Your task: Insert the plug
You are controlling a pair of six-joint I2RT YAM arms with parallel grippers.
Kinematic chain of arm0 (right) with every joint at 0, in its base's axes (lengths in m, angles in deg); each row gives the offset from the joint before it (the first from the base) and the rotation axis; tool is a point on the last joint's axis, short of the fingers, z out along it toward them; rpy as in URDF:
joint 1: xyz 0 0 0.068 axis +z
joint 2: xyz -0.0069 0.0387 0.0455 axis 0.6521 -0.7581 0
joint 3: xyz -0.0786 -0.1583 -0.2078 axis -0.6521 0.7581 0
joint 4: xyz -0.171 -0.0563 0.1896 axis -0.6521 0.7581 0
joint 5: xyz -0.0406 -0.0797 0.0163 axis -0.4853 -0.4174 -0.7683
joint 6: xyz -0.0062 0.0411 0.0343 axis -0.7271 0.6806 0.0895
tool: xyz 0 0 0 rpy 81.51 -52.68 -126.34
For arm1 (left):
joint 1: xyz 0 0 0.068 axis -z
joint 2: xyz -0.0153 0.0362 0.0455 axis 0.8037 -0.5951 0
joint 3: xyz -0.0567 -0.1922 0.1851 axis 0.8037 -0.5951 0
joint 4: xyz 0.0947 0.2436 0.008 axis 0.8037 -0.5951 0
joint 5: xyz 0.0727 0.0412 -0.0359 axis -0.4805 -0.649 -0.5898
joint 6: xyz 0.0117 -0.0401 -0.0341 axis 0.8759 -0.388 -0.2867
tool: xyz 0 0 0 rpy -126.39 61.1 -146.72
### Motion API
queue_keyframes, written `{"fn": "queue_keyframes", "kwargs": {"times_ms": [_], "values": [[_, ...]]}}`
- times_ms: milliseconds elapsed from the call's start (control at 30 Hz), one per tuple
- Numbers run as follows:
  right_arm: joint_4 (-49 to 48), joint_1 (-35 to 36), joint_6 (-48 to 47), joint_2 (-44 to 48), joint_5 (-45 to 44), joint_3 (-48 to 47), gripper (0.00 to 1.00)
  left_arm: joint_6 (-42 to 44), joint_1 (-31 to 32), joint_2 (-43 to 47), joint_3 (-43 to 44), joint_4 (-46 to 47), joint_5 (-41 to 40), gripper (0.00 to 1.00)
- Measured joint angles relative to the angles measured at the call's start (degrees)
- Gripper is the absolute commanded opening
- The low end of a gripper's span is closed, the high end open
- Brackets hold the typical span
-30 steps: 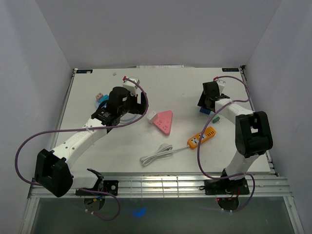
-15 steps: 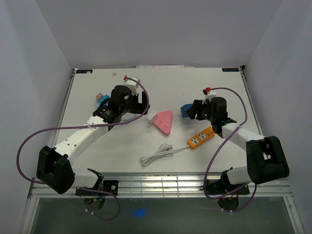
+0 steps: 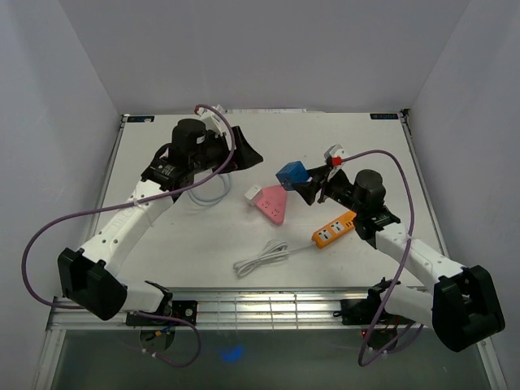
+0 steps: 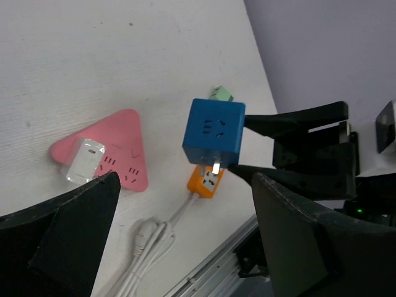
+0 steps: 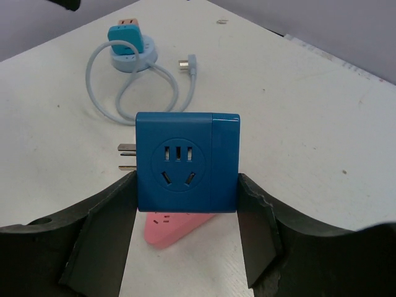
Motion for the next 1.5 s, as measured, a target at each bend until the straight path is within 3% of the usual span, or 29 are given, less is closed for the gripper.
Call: {"fn": "queue_keyframes", "kwargs": {"times_ms": [367,900,1200,1500], "values": [[5.1,9.2,-11.5,1.3,-1.4,-4.1,0.08,-12.5,-2.1,-10.6,15.6,-12.2,9.5,0.98],[2.5,17.9,-29.7,1.3,-9.4,-3.6,0.08,-24.3,-2.8,-8.6,12.2,-18.9,12.1,0.98],[1.7,21.9,-37.0,0.7,-15.5,-3.6,0.08,-33.1,-3.1,-7.5,5.6,-16.8,13.4,0.98],[1.4,25.1,-40.5,-0.2,-18.5,-3.6,0.08,-39.0,-3.1,-8.0,5.3,-12.4,13.4,0.98]]}}
